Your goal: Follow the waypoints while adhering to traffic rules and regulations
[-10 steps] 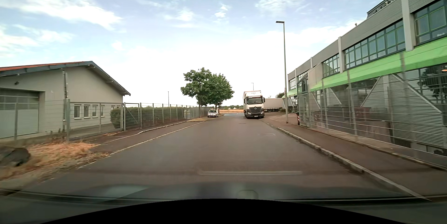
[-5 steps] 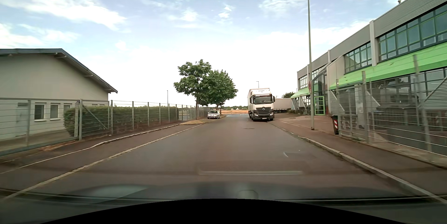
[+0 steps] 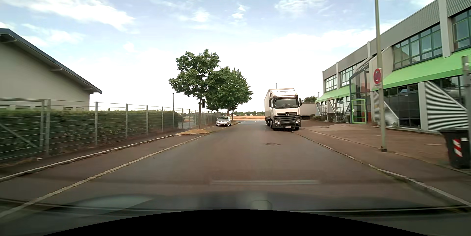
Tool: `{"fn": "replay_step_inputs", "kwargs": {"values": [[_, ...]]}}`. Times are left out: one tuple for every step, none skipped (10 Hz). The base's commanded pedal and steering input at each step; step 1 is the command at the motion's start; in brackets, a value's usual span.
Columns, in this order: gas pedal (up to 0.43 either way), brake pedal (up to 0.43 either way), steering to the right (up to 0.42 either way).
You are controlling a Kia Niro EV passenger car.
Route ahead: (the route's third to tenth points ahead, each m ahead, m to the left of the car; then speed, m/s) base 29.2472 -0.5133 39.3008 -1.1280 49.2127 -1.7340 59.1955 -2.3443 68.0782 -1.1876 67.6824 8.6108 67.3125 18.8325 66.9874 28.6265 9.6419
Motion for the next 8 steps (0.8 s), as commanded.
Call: {"fn": "replay_step_inputs", "kwargs": {"values": [[0.087, 0.0, -0.005], [0.087, 0.0, -0.005], [0.087, 0.0, -0.004], [0.087, 0.0, -0.004], [0.087, 0.0, -0.003], [0.087, 0.0, 0.002], [0.087, 0.0, 0.005], [0.087, 0.0, 0.005]]}}
